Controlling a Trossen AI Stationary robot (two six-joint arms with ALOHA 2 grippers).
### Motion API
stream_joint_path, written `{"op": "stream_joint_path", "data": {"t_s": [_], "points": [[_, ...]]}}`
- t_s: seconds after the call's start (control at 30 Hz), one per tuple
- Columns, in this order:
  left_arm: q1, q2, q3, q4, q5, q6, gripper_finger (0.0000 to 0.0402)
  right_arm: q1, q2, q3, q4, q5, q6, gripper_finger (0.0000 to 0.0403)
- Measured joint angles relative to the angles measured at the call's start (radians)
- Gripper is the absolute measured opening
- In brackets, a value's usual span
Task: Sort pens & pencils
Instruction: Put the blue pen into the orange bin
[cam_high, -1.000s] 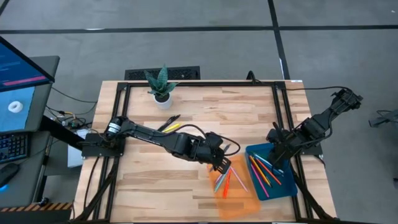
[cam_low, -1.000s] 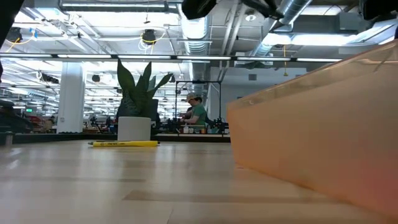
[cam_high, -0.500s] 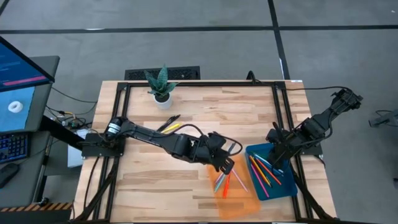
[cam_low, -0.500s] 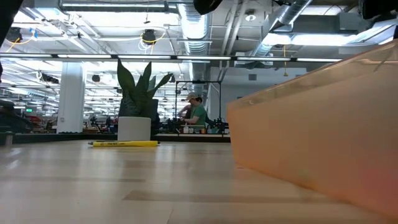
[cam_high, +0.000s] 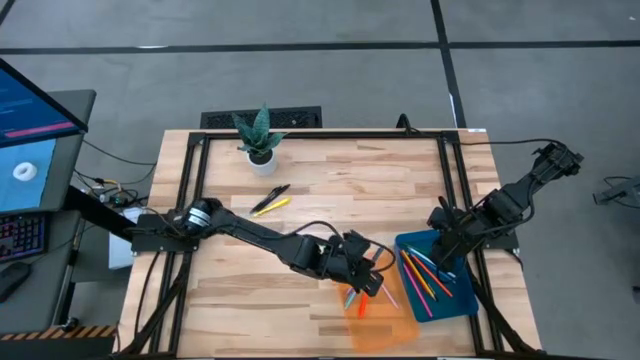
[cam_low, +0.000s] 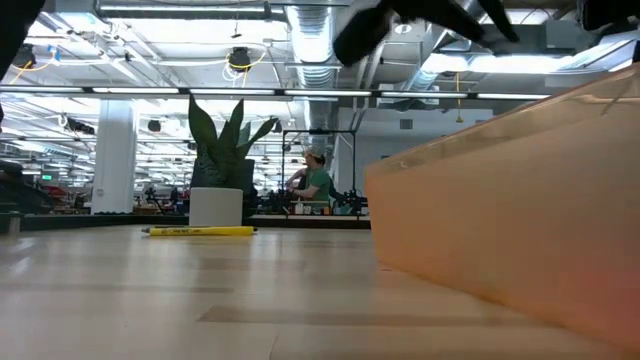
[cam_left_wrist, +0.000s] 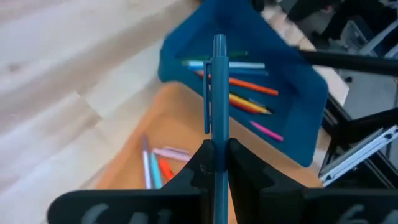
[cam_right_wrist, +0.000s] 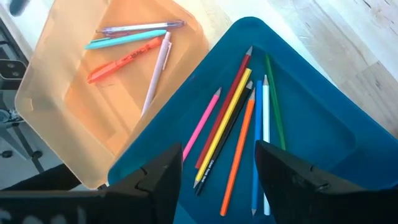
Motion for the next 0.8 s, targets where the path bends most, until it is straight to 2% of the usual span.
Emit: {"op": "stream_joint_path", "data": {"t_s": [0.37,0.5,0.7,0.8], "points": [[0.002,0.139,0.014,0.165,0.079,-0.035,0.0011,0.0,-0.001,0.0,0.0,0.008,0.002,0.0221],[0.003,0.2,0.039,0.161,0.152,-0.043,0.0011,0.0,-0.001,0.0,0.0,0.008,0.002,0.0221],[0.003,0.201,0.046,0.096,0.161,-0.085,0.0011,0.0,-0.001,0.0,0.0,0.018,0.002,0.0221],[0.003,0.203,0.045,0.072,0.205,-0.087,0.0015,0.0,-0.001,0.0,0.0,0.02,0.002,0.0221]]}}
